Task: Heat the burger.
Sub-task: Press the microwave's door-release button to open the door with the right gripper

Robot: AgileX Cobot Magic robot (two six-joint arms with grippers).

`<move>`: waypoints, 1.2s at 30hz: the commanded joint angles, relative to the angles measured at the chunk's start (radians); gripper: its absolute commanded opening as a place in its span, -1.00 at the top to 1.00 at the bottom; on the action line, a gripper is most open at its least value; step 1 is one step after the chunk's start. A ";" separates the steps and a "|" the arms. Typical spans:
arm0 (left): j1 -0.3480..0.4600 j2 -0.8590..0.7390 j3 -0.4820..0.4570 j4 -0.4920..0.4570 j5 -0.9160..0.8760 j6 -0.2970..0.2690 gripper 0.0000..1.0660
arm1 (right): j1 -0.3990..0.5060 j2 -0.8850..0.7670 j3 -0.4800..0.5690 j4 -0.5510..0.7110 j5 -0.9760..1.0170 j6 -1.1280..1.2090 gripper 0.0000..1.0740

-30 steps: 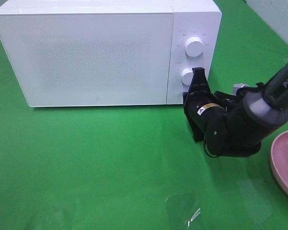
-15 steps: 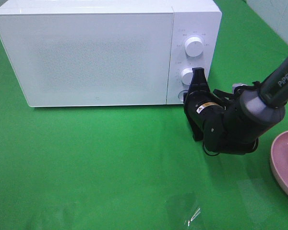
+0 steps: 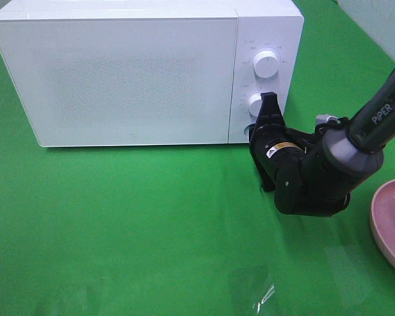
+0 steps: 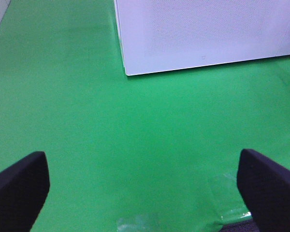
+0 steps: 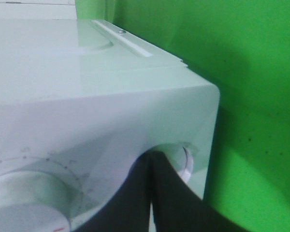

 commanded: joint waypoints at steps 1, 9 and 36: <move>-0.002 -0.018 0.002 0.000 -0.015 -0.005 -0.83 | -0.021 -0.007 -0.066 0.006 -0.143 -0.011 1.00; -0.002 -0.018 0.002 0.000 -0.015 -0.005 -0.83 | -0.060 -0.007 -0.153 0.003 -0.109 -0.058 1.00; -0.002 -0.018 0.002 0.000 -0.015 -0.005 -0.83 | -0.090 -0.032 -0.178 -0.043 0.109 -0.084 1.00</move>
